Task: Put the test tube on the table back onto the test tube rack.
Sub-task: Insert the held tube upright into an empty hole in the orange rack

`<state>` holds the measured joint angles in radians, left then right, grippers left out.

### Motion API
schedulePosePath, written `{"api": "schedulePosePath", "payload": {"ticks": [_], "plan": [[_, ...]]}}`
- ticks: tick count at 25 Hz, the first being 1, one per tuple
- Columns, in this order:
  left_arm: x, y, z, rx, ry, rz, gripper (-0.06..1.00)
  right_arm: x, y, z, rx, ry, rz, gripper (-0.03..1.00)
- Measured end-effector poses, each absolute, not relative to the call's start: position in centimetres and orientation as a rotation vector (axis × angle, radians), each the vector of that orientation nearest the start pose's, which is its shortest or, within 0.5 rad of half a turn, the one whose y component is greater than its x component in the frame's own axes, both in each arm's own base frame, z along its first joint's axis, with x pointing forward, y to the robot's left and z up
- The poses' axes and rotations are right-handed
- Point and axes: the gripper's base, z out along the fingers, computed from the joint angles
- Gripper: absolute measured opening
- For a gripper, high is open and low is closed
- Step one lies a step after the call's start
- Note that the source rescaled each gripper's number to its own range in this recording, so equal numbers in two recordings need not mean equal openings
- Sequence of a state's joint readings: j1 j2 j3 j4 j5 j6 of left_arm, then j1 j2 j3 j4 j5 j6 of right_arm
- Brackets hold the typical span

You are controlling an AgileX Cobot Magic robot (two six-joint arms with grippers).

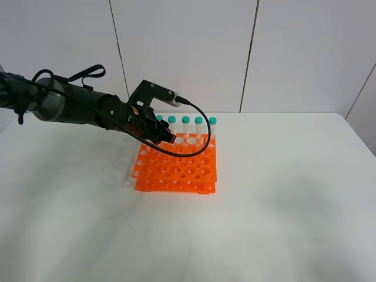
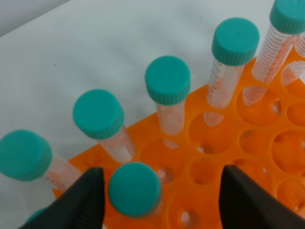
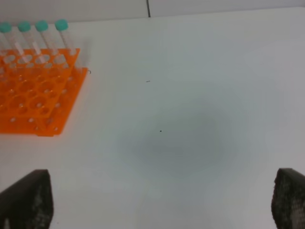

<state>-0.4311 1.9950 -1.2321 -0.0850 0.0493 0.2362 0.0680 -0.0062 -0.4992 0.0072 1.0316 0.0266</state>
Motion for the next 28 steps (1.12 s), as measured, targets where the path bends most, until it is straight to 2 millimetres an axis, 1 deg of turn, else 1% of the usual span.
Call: {"api": "schedulePosePath", "payload": {"ticks": [3, 8, 11, 12, 13, 15, 16, 18, 20, 23, 25, 28], "plan": [[38.9, -17.9, 17.0, 0.655, 2.192, -0.153, 0.45, -0.5, 0.0, 27.9, -0.042, 2.010, 0.069, 1.00], [38.7, -17.8, 18.7, 0.635, 2.156, -0.162, 0.45, -0.5, 0.0, 27.9, -0.042, 2.010, 0.069, 1.00], [38.4, -17.7, 20.5, 0.624, 2.115, -0.167, 0.47, -0.5, 0.0, 27.9, -0.042, 2.010, 0.069, 1.00], [38.3, -17.7, 21.1, 0.621, 2.101, -0.168, 0.50, -0.5, 0.0, 27.9, -0.042, 2.010, 0.069, 1.00], [38.2, -17.6, 21.8, 0.623, 2.083, -0.167, 0.58, -0.5, 0.0, 27.9, -0.042, 2.010, 0.069, 1.00], [38.0, -17.3, 23.0, 0.625, 2.052, -0.158, 0.80, -0.5, 0.0, 27.9, -0.042, 2.010, 0.069, 1.00], [37.9, -17.0, 23.6, 0.623, 2.041, -0.154, 0.87, -0.5, 0.0, 27.9, -0.042, 2.010, 0.070, 1.00], [37.9, -16.2, 24.2, 0.610, 2.048, -0.142, 0.94, -0.5, 0.0, 27.9, -0.042, 2.010, 0.070, 1.00], [37.9, -15.1, 24.3, 0.596, 2.089, -0.127, 0.98, -0.5, 0.0, 27.9, -0.042, 2.010, 0.070, 1.00], [38.0, -13.4, 24.0, 0.559, 2.187, -0.114, 0.99, -0.5, 0.0, 27.9, -0.042, 2.010, 0.070, 1.00], [38.1, -12.0, 23.9, 0.481, 2.293, -0.128, 0.99, -0.5, 0.0, 27.9, -0.042, 2.010, 0.070, 1.00], [38.2, -9.2, 24.1, 0.352, 2.463, -0.130, 0.99, -0.5, 0.0, 27.9, -0.042, 2.010, 0.070, 1.00]]}}
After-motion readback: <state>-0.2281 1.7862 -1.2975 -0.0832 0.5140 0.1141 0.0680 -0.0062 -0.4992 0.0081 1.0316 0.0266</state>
